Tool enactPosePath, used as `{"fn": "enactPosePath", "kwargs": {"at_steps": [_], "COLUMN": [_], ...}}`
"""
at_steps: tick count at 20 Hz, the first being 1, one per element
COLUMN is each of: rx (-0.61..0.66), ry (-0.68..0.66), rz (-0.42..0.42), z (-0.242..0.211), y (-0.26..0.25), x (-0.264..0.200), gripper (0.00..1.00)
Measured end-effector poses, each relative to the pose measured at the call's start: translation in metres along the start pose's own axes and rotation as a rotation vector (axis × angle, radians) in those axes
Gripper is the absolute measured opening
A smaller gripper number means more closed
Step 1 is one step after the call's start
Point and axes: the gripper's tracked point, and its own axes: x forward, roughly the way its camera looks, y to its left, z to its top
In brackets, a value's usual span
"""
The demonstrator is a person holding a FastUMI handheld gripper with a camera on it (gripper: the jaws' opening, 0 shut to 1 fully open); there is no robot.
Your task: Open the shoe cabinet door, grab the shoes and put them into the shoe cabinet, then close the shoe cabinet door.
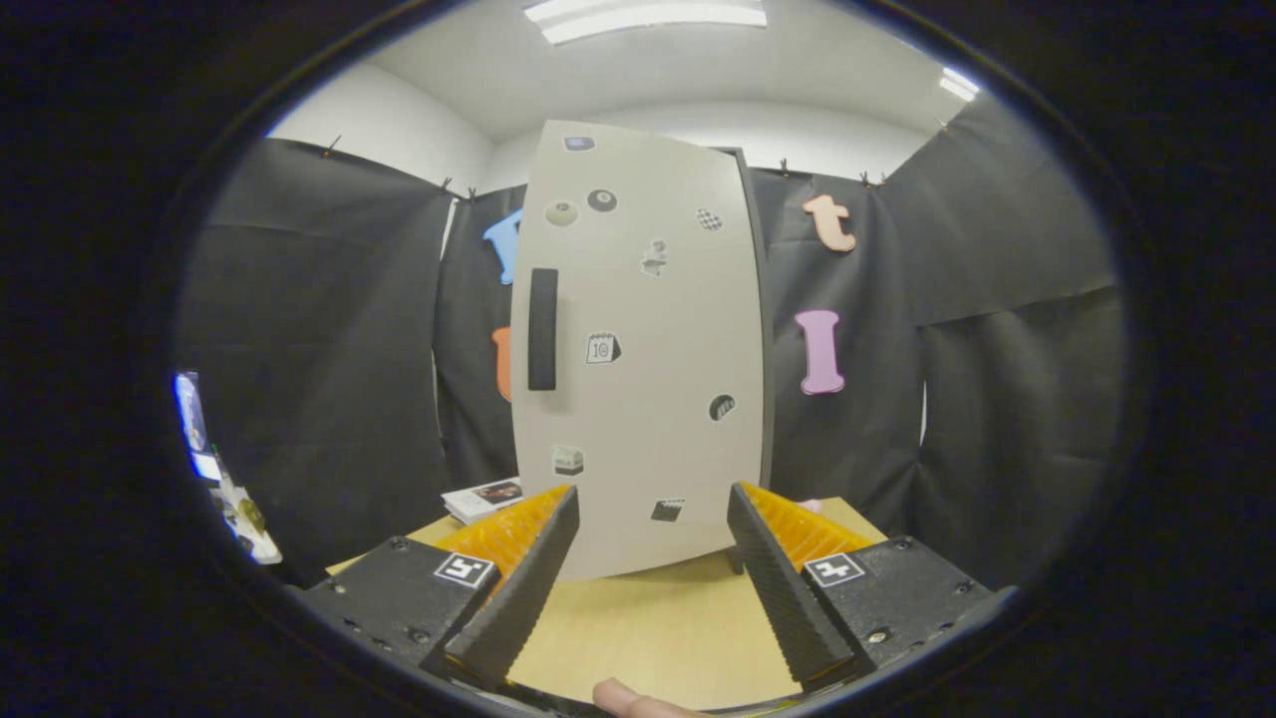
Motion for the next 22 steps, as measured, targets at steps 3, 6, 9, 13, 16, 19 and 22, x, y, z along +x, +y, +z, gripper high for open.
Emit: {"fn": "enactPosePath", "kwargs": {"at_steps": [3, 6, 9, 13, 16, 19, 22], "rx": [-0.001, 0.015, -0.010, -0.017, -0.004, -0.009, -0.014], "ry": [-0.033, -0.052, -0.065, -0.095, -0.107, -0.103, -0.098], "rz": [0.001, -0.001, -0.022, -0.037, -0.037, -0.043, -0.057], "z": [0.012, 0.022, 0.029, 0.037, 0.038, 0.038, 0.036], "y": [-0.006, -0.014, -0.021, -0.027, -0.030, -0.034, -0.034], "x": [-0.018, -0.035, -0.046, -0.060, -0.062, -0.062, -0.059], "gripper": [0.98, 0.98, 0.98, 0.98, 0.98, 0.98, 0.98]}}
